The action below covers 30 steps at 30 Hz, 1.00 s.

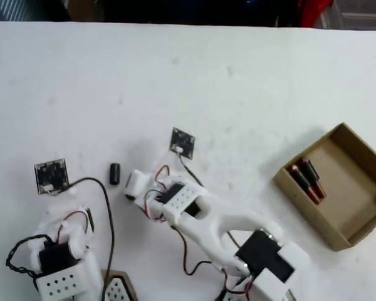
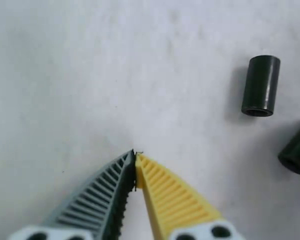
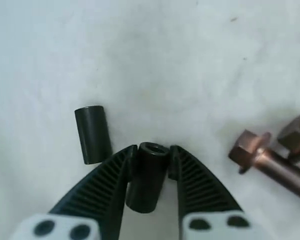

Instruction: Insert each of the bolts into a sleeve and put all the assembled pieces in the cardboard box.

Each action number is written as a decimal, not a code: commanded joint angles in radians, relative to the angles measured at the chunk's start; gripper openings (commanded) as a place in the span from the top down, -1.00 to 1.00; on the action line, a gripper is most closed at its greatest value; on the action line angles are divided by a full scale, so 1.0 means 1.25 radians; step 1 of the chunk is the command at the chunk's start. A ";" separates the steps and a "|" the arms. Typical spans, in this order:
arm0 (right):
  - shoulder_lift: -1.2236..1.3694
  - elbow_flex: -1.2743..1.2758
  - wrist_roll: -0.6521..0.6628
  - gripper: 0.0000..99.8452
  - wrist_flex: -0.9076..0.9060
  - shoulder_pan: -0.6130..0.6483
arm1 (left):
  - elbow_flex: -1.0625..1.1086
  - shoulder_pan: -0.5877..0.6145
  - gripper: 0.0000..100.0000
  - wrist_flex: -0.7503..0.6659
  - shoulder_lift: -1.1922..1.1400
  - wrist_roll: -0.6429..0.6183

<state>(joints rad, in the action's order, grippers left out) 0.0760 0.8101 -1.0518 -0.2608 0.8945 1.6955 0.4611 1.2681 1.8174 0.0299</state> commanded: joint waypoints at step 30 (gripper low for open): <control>-0.260 -0.137 0.448 0.95 -0.344 -0.177 | -0.009 0.006 0.95 -0.009 0.007 0.004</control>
<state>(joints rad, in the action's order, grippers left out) -0.1956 0.6797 -0.5439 -0.6951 0.7089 1.6955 0.4611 1.2681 1.8174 0.0299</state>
